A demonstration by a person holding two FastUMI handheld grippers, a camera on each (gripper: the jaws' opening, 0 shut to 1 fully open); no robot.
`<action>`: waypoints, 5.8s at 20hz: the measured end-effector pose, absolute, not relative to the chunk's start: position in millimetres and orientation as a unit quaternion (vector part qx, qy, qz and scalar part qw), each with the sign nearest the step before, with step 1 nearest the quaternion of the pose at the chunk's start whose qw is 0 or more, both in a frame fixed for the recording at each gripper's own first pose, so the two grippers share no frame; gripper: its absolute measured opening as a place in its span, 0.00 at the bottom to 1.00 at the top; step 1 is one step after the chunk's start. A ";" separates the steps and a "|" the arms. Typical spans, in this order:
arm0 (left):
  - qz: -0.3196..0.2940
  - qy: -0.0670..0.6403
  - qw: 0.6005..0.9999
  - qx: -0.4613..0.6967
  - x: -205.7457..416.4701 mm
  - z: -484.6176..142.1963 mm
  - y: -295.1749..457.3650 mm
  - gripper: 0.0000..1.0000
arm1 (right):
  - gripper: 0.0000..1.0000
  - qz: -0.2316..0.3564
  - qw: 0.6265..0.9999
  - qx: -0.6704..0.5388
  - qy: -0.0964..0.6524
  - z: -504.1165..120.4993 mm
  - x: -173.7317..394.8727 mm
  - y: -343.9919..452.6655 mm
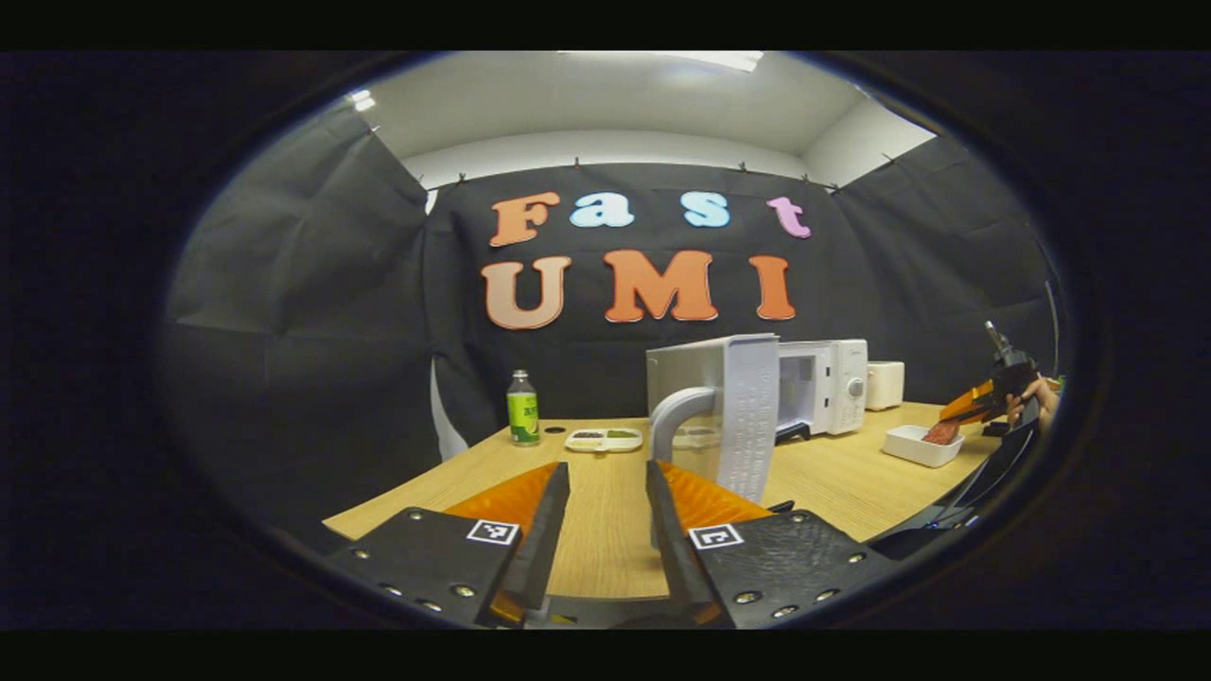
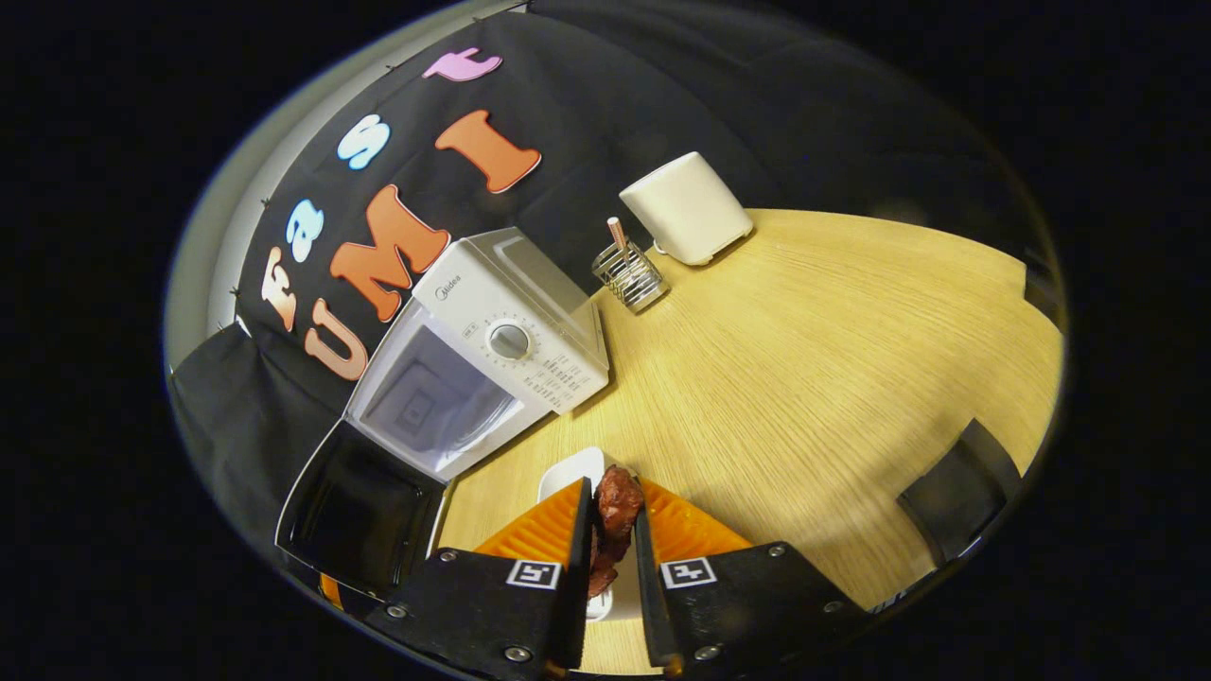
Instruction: Open the microwave oven with the left hand, put the food in, and close the microwave oven.
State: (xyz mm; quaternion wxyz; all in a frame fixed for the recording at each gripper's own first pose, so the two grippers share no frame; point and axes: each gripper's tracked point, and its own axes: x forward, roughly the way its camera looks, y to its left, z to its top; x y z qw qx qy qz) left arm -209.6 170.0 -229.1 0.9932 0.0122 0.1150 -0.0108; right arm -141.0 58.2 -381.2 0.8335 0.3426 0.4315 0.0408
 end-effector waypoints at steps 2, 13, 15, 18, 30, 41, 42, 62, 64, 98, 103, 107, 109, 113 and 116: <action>0.013 0.129 0.992 0.005 -209.4 -235.5 182.7 0.57 | 0.19 0.045 0.830 0.357 0.425 -371.3 -138.5 62.2; 0.069 0.152 0.986 0.029 -201.7 -253.8 198.7 0.77 | 0.16 0.078 0.886 0.316 0.331 -294.5 -86.2 82.8; 0.074 0.155 0.984 0.034 -200.0 -257.5 201.1 0.80 | 0.16 0.087 0.893 0.304 0.321 -287.0 -74.6 98.7; 0.085 0.158 0.983 0.042 -201.2 -257.6 204.8 0.85 | 0.16 0.108 0.899 0.293 0.308 -275.1 -56.8 130.6; 0.116 0.154 0.979 0.071 -220.2 -247.6 223.3 0.86 | 0.16 0.170 0.916 0.229 0.282 -276.5 1.7 252.8; 0.164 0.162 0.970 0.076 -249.0 -248.2 258.6 0.85 | 0.16 0.155 0.906 0.242 0.309 -343.9 51.5 314.1; 0.166 0.165 0.969 0.074 -249.8 -250.8 260.8 0.85 | 0.16 0.147 0.904 0.247 0.315 -353.9 56.3 316.2; 0.186 0.173 0.966 0.053 -250.1 -270.6 281.0 0.85 | 0.16 0.045 0.904 0.336 0.261 -417.4 123.7 356.2; 0.181 0.174 0.967 0.052 -250.2 -271.4 276.0 0.85 | 0.19 0.035 0.910 0.321 0.260 -424.0 124.5 354.9; -0.043 0.148 0.988 0.011 -165.9 -268.4 66.9 0.85 | 0.86 0.196 0.957 0.092 0.195 -262.6 -4.9 183.1; -0.122 0.147 0.982 0.001 -140.7 -273.2 -3.7 0.85 | 0.86 0.176 0.966 0.057 0.180 -253.3 -10.4 130.1; -0.170 0.139 0.976 0.002 -123.0 -273.2 -56.4 0.62 | 0.86 0.167 0.969 0.056 0.176 -247.3 -17.6 101.2; -0.193 0.135 0.972 0.000 -115.2 -274.5 -82.8 0.48 | 0.86 0.161 0.970 0.058 0.173 -245.0 -19.7 89.4; -0.219 0.143 0.965 -0.011 -91.7 -288.2 -123.7 0.16 | 0.86 0.145 0.973 0.050 0.173 -248.0 -23.8 63.9; -0.227 0.157 0.961 -0.031 -71.9 -297.6 -143.6 0.04 | 0.86 0.138 0.974 0.046 0.176 -249.7 -28.3 51.1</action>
